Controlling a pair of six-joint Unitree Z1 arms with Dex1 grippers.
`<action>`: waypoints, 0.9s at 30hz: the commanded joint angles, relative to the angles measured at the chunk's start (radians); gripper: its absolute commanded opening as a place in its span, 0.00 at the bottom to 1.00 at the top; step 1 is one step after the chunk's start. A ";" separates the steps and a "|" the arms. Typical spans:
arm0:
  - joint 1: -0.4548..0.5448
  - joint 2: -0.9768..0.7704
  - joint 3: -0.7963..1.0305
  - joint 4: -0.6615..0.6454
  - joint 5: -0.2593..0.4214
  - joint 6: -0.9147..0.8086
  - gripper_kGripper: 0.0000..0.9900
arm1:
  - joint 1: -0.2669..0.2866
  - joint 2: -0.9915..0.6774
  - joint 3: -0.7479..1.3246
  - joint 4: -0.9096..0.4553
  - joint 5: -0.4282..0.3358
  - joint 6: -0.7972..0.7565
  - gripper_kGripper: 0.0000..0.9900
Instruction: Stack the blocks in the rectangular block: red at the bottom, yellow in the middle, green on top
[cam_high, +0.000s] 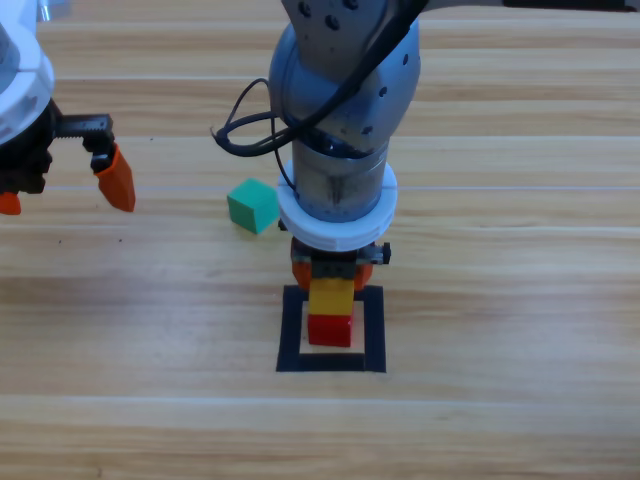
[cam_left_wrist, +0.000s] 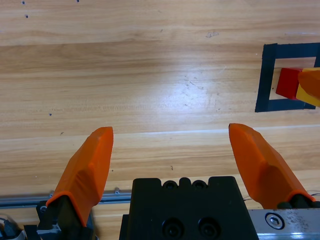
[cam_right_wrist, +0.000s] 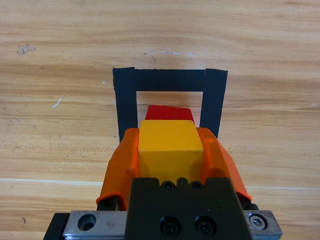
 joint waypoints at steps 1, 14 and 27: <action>0.018 0.002 0.027 -0.019 -0.009 0.009 1.00 | 0.031 0.066 -0.007 0.023 -0.015 0.001 0.00; 0.018 0.007 0.030 -0.022 -0.008 0.009 1.00 | 0.029 0.077 -0.013 0.030 -0.015 -0.002 0.00; 0.018 0.016 0.041 -0.036 -0.005 0.008 1.00 | 0.029 0.081 -0.024 0.032 -0.011 -0.002 0.00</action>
